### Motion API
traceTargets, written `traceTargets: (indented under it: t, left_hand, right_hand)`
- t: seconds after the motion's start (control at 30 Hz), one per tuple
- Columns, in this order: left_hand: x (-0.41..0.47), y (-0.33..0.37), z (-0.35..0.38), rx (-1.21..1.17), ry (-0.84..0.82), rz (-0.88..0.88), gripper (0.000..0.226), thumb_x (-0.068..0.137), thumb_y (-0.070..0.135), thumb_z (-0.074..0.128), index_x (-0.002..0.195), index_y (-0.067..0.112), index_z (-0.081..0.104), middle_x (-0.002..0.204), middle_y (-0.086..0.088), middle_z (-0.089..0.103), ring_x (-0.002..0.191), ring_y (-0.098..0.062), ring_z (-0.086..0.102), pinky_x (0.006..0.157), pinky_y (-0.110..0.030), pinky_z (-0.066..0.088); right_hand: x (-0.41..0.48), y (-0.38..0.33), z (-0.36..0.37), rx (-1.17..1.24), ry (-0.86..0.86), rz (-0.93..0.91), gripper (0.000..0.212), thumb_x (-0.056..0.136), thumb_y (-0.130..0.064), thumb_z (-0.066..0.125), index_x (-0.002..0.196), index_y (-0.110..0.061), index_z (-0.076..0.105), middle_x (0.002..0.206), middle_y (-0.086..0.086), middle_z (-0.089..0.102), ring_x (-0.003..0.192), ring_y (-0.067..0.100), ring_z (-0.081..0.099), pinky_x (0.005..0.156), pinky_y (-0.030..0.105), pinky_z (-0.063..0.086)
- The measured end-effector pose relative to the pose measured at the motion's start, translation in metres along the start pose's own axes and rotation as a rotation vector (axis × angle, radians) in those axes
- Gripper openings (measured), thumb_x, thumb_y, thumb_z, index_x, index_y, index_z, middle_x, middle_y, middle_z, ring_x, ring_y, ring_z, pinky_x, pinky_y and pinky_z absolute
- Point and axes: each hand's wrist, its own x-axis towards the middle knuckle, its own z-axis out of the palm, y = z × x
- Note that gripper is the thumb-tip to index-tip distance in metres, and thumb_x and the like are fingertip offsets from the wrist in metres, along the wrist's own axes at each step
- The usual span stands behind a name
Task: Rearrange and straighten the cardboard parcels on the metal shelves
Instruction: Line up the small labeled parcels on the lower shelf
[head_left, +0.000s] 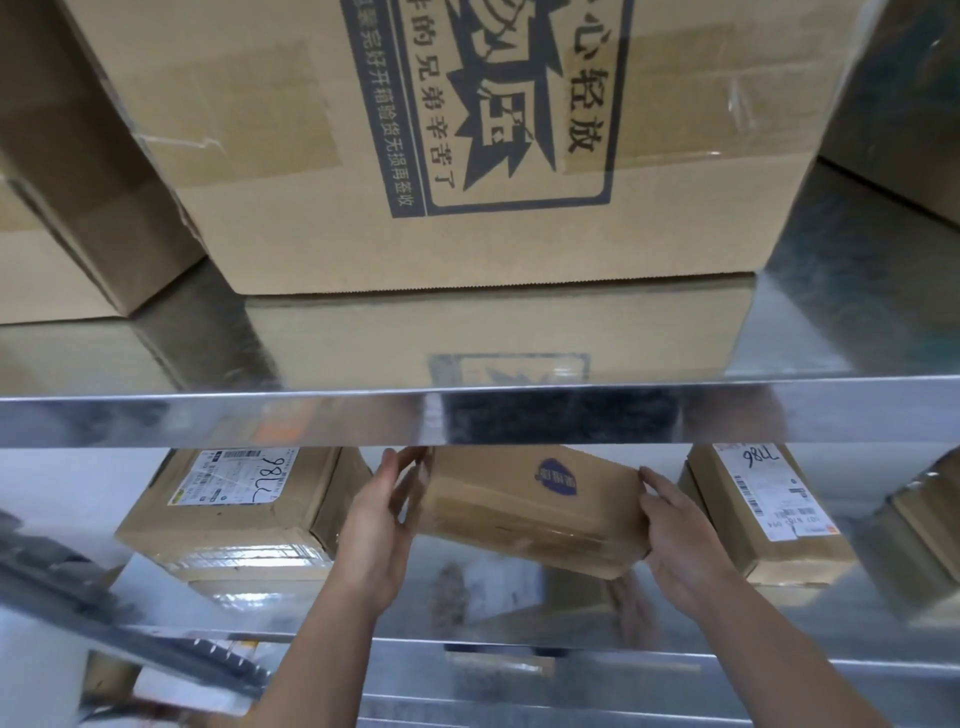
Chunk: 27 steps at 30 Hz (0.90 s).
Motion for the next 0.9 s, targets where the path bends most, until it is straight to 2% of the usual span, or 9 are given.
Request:
traceTargets:
  t: [0.1, 0.17, 0.3, 0.37, 0.43, 0.57, 0.7, 0.73, 0.9]
  left_hand:
    - [-0.004, 0.008, 0.004, -0.077, -0.011, 0.018, 0.043, 0.106, 0.04, 0.041, 0.106, 0.013, 0.075, 0.109, -0.006, 0.075, 0.097, -0.019, 0.073, 0.082, -0.03, 0.059]
    - [-0.008, 0.009, 0.006, -0.117, -0.032, 0.01, 0.042, 0.107, 0.037, 0.039, 0.115, 0.009, 0.069, 0.109, -0.008, 0.075, 0.09, -0.018, 0.075, 0.07, -0.026, 0.06]
    - [-0.018, 0.002, 0.01, -0.087, -0.088, -0.07, 0.044, 0.107, 0.033, 0.039, 0.117, 0.004, 0.07, 0.103, -0.013, 0.074, 0.091, -0.025, 0.071, 0.081, -0.037, 0.055]
    - [-0.024, -0.001, 0.012, -0.09, -0.115, -0.112, 0.043, 0.106, 0.034, 0.041, 0.121, 0.004, 0.069, 0.109, -0.018, 0.071, 0.098, -0.032, 0.066, 0.083, -0.043, 0.053]
    - [-0.029, -0.006, 0.016, -0.076, -0.156, -0.114, 0.038, 0.107, 0.03, 0.042, 0.116, 0.007, 0.071, 0.111, -0.019, 0.071, 0.1, -0.034, 0.065, 0.079, -0.044, 0.057]
    - [-0.033, -0.014, 0.025, 0.107, -0.245, -0.058, 0.03, 0.106, 0.015, 0.041, 0.12, 0.005, 0.067, 0.117, -0.021, 0.07, 0.109, -0.035, 0.067, 0.082, -0.037, 0.057]
    - [-0.038, -0.015, 0.031, 0.225, -0.274, -0.064, 0.032, 0.108, 0.021, 0.042, 0.126, 0.011, 0.066, 0.117, -0.011, 0.073, 0.113, -0.029, 0.068, 0.084, -0.036, 0.058]
    - [-0.039, -0.015, 0.033, 0.25, -0.289, -0.071, 0.033, 0.108, 0.025, 0.042, 0.129, 0.014, 0.066, 0.117, -0.008, 0.073, 0.111, -0.024, 0.069, 0.084, -0.036, 0.059]
    - [-0.039, -0.016, 0.035, 0.309, -0.302, -0.076, 0.035, 0.107, 0.042, 0.044, 0.137, 0.033, 0.06, 0.123, 0.004, 0.071, 0.118, -0.018, 0.066, 0.095, -0.046, 0.058]
  right_hand:
    - [-0.004, 0.002, 0.0, -0.068, -0.057, 0.013, 0.046, 0.112, -0.014, 0.029, 0.145, -0.044, 0.043, 0.135, 0.007, 0.052, 0.102, 0.022, 0.059, 0.067, 0.034, 0.052]
    - [-0.011, 0.002, 0.005, -0.142, -0.08, -0.002, 0.049, 0.111, -0.011, 0.026, 0.144, -0.043, 0.043, 0.135, 0.006, 0.051, 0.097, 0.018, 0.057, 0.059, 0.027, 0.048]
    - [-0.012, 0.015, 0.019, -0.221, -0.11, -0.014, 0.046, 0.109, -0.007, 0.026, 0.126, -0.044, 0.05, 0.128, 0.005, 0.06, 0.1, 0.016, 0.059, 0.068, 0.03, 0.053]
    - [-0.016, 0.018, 0.027, -0.162, -0.125, 0.04, 0.031, 0.111, -0.023, 0.032, 0.127, -0.039, 0.054, 0.128, 0.006, 0.062, 0.103, 0.017, 0.06, 0.07, 0.029, 0.05]
    - [-0.013, 0.023, 0.033, -0.133, -0.187, 0.07, 0.029, 0.109, -0.045, 0.039, 0.124, -0.035, 0.061, 0.129, 0.009, 0.066, 0.108, 0.02, 0.064, 0.083, 0.036, 0.053]
    - [-0.016, 0.026, 0.043, -0.128, -0.22, 0.124, 0.052, 0.102, -0.068, 0.027, 0.114, -0.04, 0.069, 0.109, 0.001, 0.076, 0.105, 0.024, 0.071, 0.101, 0.049, 0.054]
    - [-0.005, 0.048, 0.05, -0.063, -0.246, 0.162, 0.096, 0.054, -0.106, 0.028, 0.119, -0.047, 0.068, 0.123, 0.0, 0.072, 0.119, 0.028, 0.064, 0.109, 0.055, 0.046]
    - [-0.001, 0.053, 0.05, -0.033, -0.245, 0.188, 0.1, 0.051, -0.108, 0.03, 0.12, -0.048, 0.069, 0.126, 0.001, 0.071, 0.123, 0.029, 0.062, 0.111, 0.056, 0.045]
    - [-0.017, 0.044, 0.054, 0.012, -0.175, 0.288, 0.067, 0.095, -0.078, 0.025, 0.114, -0.038, 0.075, 0.127, 0.007, 0.071, 0.126, 0.033, 0.06, 0.112, 0.058, 0.043]
